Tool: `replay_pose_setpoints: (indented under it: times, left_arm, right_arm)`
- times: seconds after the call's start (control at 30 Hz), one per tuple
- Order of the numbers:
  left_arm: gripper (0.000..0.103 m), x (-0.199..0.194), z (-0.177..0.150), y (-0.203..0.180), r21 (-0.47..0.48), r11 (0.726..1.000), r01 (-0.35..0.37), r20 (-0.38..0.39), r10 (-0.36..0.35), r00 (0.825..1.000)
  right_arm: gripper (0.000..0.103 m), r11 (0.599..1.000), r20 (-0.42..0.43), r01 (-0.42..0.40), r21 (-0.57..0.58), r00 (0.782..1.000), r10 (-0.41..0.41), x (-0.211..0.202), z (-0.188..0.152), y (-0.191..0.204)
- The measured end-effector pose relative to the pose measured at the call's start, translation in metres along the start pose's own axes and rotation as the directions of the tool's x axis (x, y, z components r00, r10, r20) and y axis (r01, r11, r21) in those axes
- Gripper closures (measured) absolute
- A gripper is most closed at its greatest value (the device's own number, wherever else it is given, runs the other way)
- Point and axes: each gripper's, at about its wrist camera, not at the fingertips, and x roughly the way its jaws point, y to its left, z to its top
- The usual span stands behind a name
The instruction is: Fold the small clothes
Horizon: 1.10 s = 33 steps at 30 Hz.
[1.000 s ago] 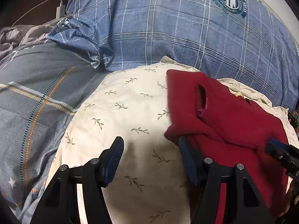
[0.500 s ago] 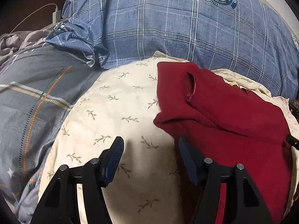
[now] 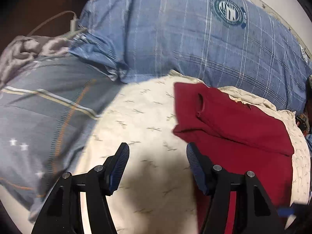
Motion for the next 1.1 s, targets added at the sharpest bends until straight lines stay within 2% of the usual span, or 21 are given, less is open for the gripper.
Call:
replay_pose_setpoints:
  times: [0.13,0.4,0.43,0.5,0.6,0.67,0.77,0.83,0.9,0.93,0.97,1.03,1.1]
  left_arm:
    - [0.042,-0.024,-0.006,0.014,-0.004,1.0,-0.017,0.002,0.017,1.0]
    - [0.04,-0.064,0.003,0.022,-0.008,1.0,0.013,0.049,-0.012,0.999]
    - [0.038,-0.068,0.005,0.022,-0.004,1.0,0.014,0.055,-0.014,0.998]
    - [0.037,-0.074,0.006,0.02,0.008,1.0,0.016,0.064,-0.017,0.998]
    - [0.037,-0.076,0.003,0.015,0.04,0.999,0.015,0.053,-0.017,0.998]
    - [0.037,-0.073,-0.001,0.011,0.059,0.998,0.018,0.036,-0.021,0.999]
    - [0.037,-0.06,-0.015,0.003,0.086,0.995,0.053,-0.021,-0.052,0.998]
    - [0.037,-0.049,-0.023,-0.003,0.089,0.992,0.087,-0.06,-0.081,0.995]
    - [0.037,-0.04,-0.033,-0.009,0.094,0.99,0.104,-0.094,-0.096,0.991]
    - [0.037,-0.035,-0.037,-0.011,0.098,0.99,0.106,-0.108,-0.095,0.99]
    - [0.037,-0.031,-0.041,-0.014,0.101,0.989,0.109,-0.12,-0.097,0.988]
    - [0.037,-0.023,-0.05,-0.018,0.104,0.986,0.127,-0.15,-0.111,0.983]
    - [0.037,-0.015,-0.059,-0.019,0.103,0.985,0.136,-0.18,-0.116,0.977]
  right_arm:
    - [0.038,0.996,-0.122,-0.03,-0.087,0.992,0.019,0.036,-0.02,0.022]
    - [0.037,0.961,-0.172,-0.148,-0.232,0.979,0.109,0.078,-0.027,0.09]
    - [0.037,0.946,-0.184,-0.191,-0.26,0.972,0.146,0.085,-0.025,0.104]
    - [0.037,0.928,-0.203,-0.278,-0.246,0.951,0.231,0.095,-0.027,0.124]
    - [0.038,0.914,-0.214,-0.342,-0.216,0.93,0.297,0.102,-0.029,0.138]
    - [0.038,0.914,-0.214,-0.349,-0.207,0.928,0.306,0.096,-0.031,0.138]
    - [0.037,0.935,-0.164,-0.286,-0.212,0.953,0.254,0.079,-0.027,0.125]
    - [0.038,0.962,-0.09,-0.187,-0.198,0.981,0.172,0.057,-0.019,0.101]
    - [0.037,0.982,-0.022,-0.064,-0.179,0.998,0.061,0.041,-0.004,0.076]
    - [0.037,0.989,0.013,-0.017,-0.149,1.0,0.019,0.031,0.003,0.06]
    - [0.037,0.992,0.041,0.019,-0.122,0.999,-0.014,0.022,0.008,0.048]
    - [0.037,0.99,0.127,0.137,-0.029,0.983,-0.133,-0.001,0.023,0.012]
    - [0.037,0.955,0.201,0.282,0.094,0.934,-0.295,-0.026,0.041,-0.033]
